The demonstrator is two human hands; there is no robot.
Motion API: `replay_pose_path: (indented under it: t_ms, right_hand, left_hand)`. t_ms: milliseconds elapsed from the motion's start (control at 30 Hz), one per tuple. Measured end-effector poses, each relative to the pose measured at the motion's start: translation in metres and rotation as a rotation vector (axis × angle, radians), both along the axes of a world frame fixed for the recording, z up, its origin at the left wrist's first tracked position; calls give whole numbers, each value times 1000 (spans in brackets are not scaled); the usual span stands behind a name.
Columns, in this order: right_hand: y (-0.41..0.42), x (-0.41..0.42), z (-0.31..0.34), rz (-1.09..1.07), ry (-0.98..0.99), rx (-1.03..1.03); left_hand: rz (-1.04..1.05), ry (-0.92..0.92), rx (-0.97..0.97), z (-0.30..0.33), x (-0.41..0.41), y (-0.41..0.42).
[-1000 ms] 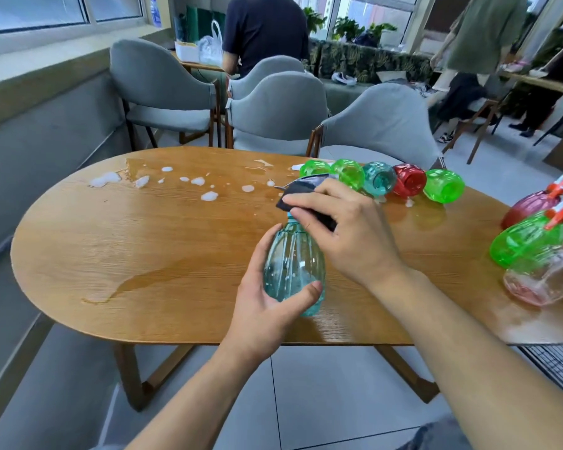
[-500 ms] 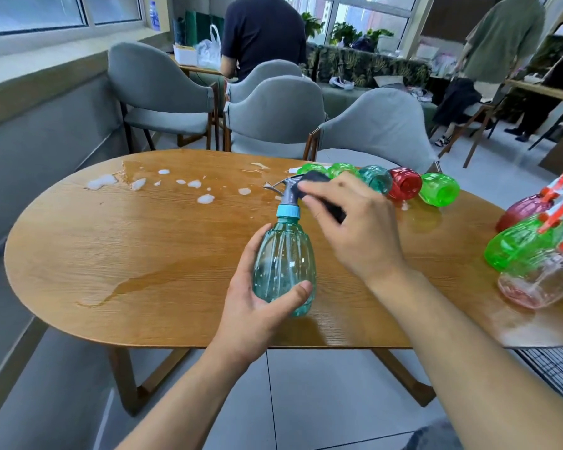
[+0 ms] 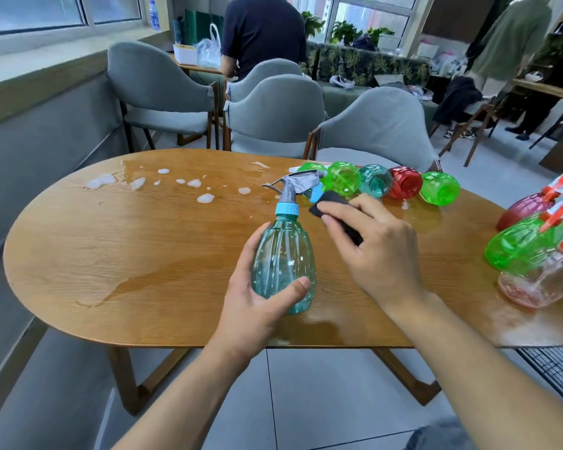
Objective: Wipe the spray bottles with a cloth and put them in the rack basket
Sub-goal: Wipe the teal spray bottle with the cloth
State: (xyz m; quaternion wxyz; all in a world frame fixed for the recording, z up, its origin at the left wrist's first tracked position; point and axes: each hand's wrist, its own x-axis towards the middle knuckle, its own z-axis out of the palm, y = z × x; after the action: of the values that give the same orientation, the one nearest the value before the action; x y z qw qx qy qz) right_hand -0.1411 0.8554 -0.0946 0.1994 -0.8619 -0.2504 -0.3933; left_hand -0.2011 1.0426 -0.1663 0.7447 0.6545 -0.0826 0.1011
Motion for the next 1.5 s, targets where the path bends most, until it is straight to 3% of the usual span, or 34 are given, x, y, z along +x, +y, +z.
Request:
replay_pose_path:
  t_ms: [167,333,500,700,767,900,1067,1233,1400,1500]
  right_hand:
    - [-2,12,10,-57,93,14]
    - [-6,29,41,-25,146,251]
    - [11,34,55,-19,263,65]
    - [41,24,61,176,385,-13]
    - [37,31,70,66,381,24]
    - [31,37,79,-221,380,-136]
    - [56,24,79,75,445,-104]
    - [42,37,83,-316,442,-174]
    - [49,36,75,74,584,77]
    - [45,19,47,122,390,375]
  left_hand:
    - [2,-2,33,-1,0,3]
    - [23,-43,175,-4,3,8]
    - [70,-82,265,-5,5,8]
    - [127,-100,315,-7,6,12]
    - [145,-107,313,-5,6,14]
    - [160,-119,328,-6,8,17]
    - [150,-99,344,-8,6,18]
    - [160,-104,359,-6,8,17]
    - [111,-87,355,-2,11,13]
    - [90,0,236,9,13,12]
